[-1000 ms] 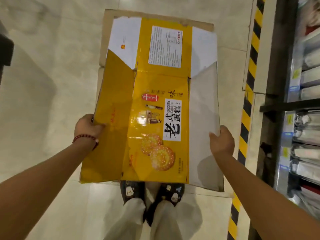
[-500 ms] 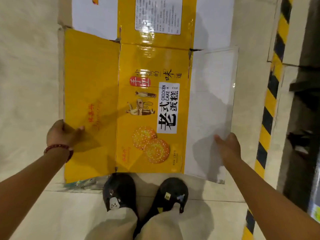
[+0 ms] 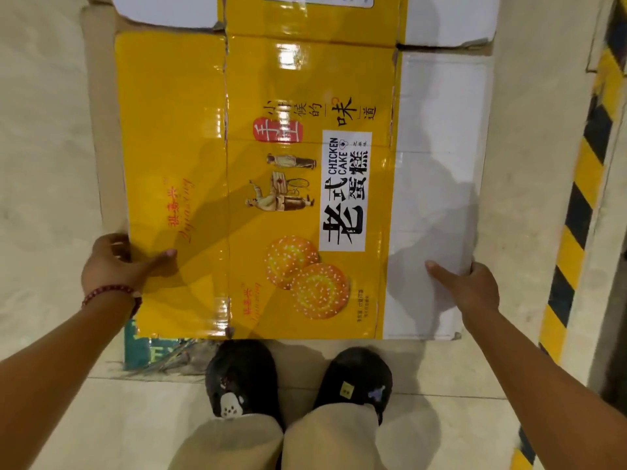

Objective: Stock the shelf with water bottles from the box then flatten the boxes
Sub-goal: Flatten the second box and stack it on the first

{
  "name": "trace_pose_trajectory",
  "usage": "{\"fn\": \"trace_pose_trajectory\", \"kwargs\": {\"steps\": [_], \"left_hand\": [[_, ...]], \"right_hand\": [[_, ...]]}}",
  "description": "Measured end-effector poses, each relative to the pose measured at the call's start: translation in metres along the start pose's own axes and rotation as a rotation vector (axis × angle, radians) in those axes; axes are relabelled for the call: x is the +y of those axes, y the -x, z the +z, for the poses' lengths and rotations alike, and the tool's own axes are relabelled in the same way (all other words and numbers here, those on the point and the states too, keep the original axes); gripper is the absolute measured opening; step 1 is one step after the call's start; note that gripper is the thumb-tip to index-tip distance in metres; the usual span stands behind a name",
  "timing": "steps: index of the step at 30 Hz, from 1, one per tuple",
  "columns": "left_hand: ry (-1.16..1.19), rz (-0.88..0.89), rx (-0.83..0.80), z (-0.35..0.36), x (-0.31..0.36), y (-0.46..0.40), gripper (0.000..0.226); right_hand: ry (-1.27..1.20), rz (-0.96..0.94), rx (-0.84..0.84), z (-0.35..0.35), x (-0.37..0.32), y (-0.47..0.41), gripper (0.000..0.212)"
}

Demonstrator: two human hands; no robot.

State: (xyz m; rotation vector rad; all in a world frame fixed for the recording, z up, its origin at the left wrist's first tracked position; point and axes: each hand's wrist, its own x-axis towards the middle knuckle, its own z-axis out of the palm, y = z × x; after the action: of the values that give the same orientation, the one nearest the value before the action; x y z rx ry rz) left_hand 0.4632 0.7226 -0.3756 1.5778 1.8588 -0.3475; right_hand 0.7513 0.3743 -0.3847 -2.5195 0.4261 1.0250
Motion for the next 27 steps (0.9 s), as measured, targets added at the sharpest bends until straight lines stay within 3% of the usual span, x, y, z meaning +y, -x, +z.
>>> {"fn": "trace_pose_trajectory", "kwargs": {"steps": [4,9,16,22,27], "left_hand": [[0.003,-0.001,-0.039,0.004,-0.002,-0.007,0.088],[-0.128,-0.175,0.078,0.007,-0.003,-0.001,0.106],[-0.066,-0.151,-0.055,0.000,-0.021,-0.003,0.081],[-0.212,-0.158,0.005,-0.001,-0.024,0.010,0.094],[-0.130,-0.170,-0.092,-0.004,-0.031,0.002,0.089]], "right_hand": [[-0.033,0.015,-0.043,-0.003,0.001,-0.006,0.067],[-0.035,-0.001,0.042,0.009,0.006,0.003,0.076],[0.048,-0.081,0.095,0.021,0.016,0.020,0.072],[0.076,-0.123,0.076,0.018,0.022,0.028,0.067],[0.096,-0.143,0.047,0.014,0.025,0.027,0.065]]}}
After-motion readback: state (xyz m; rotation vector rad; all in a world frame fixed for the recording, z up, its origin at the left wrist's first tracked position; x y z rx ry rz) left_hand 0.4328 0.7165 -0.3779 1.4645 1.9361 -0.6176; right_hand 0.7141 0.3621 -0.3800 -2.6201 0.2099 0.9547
